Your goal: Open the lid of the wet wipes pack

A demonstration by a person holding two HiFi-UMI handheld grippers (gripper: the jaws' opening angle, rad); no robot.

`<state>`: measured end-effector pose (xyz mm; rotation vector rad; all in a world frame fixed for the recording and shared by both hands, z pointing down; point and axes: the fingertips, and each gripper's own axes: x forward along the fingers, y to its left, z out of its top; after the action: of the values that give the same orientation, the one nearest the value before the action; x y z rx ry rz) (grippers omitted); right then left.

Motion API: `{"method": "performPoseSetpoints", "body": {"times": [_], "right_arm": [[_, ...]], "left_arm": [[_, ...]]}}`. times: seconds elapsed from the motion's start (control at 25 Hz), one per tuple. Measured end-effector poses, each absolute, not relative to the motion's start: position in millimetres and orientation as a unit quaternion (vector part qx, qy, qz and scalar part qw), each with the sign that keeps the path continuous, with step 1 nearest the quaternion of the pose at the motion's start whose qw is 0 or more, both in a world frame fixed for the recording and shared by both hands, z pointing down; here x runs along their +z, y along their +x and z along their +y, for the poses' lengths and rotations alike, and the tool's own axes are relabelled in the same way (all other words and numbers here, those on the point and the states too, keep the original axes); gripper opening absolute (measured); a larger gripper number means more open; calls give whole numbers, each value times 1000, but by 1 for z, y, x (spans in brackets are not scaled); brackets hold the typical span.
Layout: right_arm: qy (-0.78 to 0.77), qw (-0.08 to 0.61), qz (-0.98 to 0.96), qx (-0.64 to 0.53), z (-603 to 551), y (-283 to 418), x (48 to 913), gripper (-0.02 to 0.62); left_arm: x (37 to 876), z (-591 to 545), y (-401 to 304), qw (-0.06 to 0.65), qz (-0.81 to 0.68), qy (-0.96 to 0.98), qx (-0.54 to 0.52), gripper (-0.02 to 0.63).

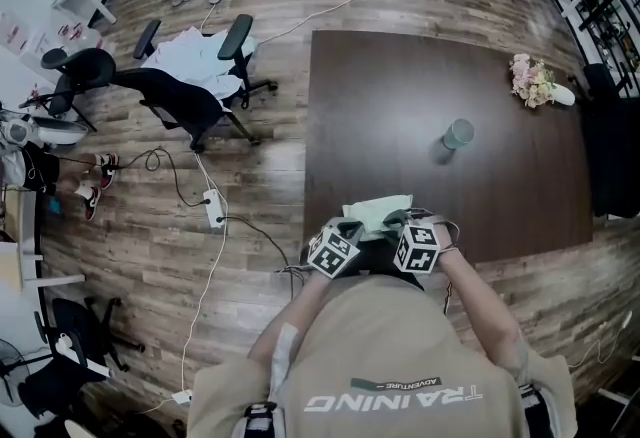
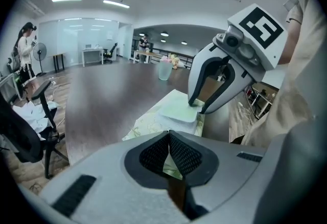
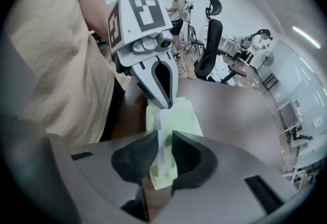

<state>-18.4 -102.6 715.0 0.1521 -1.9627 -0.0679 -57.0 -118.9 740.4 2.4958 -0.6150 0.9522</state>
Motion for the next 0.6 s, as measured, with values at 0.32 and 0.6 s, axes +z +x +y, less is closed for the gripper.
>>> {"method": "performPoseSetpoints", "body": {"times": [0.32, 0.6], "right_arm": [[86, 535, -840, -38, -109, -22, 696, 60], [129, 514, -847, -37, -126, -18, 676, 41]], "left_arm": [[741, -119, -58, 197, -214, 897, 332, 9], [743, -116, -58, 226, -216, 894, 322, 9]]}}
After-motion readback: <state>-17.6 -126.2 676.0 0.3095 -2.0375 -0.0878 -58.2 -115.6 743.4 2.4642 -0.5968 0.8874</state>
